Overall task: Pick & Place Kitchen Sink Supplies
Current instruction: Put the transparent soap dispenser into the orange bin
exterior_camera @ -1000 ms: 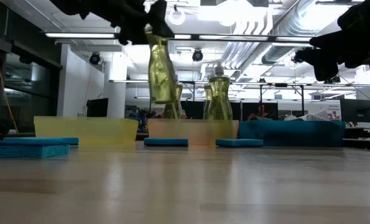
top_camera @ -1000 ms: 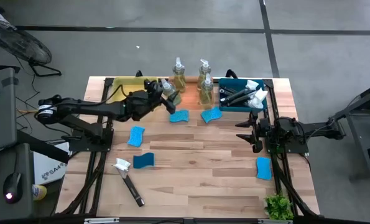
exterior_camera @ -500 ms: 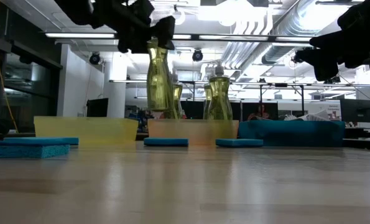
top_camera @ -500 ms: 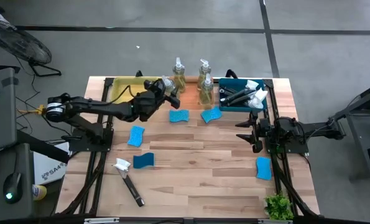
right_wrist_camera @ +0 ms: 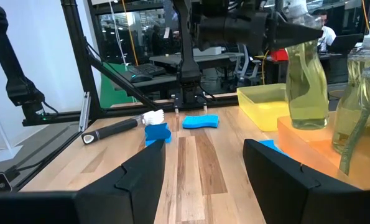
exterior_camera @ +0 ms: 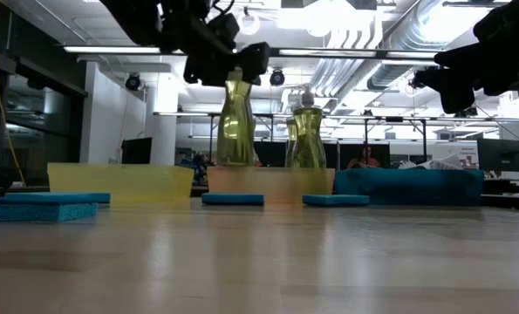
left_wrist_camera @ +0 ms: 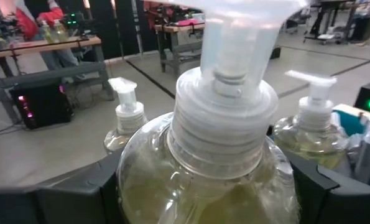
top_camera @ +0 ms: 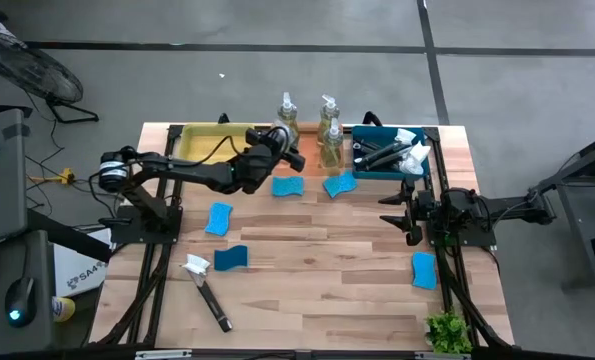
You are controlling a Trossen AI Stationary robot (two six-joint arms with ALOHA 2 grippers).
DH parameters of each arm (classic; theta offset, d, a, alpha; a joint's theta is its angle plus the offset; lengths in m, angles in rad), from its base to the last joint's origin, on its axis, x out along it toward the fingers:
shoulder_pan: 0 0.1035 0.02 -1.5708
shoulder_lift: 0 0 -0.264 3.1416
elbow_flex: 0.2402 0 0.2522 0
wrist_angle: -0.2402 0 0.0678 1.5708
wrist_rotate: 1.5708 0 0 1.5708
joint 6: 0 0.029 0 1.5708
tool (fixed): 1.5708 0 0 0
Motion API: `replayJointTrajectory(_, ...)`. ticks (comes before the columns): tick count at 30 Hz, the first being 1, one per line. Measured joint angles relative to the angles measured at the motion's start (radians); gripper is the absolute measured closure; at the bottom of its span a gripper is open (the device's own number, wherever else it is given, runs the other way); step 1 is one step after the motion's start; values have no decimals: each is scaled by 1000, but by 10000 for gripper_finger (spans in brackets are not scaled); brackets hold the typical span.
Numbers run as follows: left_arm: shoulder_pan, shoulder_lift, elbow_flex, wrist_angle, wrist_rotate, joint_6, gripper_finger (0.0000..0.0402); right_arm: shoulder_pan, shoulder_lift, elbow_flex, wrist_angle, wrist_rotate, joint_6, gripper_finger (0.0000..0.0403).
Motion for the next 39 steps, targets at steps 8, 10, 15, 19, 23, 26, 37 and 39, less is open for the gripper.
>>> replayJointTrajectory(8,34,54,1,-1,-40,-76,127,0,0,0,0,0,0,192)
replayJointTrajectory(10,43,60,1,0,-44,-99,127,0,0,0,0,0,0,192)
replayJointTrajectory(15,44,60,1,-9,-45,-160,127,0,0,0,0,0,0,192)
replayJointTrajectory(19,44,60,1,-17,-44,-184,127,0,0,0,0,0,0,192)
replayJointTrajectory(23,44,78,2,-29,-38,-190,126,0,0,0,0,0,0,192)
replayJointTrajectory(26,44,78,1,-41,-38,-209,126,0,0,0,0,0,0,192)
replayJointTrajectory(37,44,77,1,-102,-18,-270,126,0,0,0,0,0,0,192)
replayJointTrajectory(39,45,77,1,-99,-17,-271,126,0,0,0,0,0,0,192)
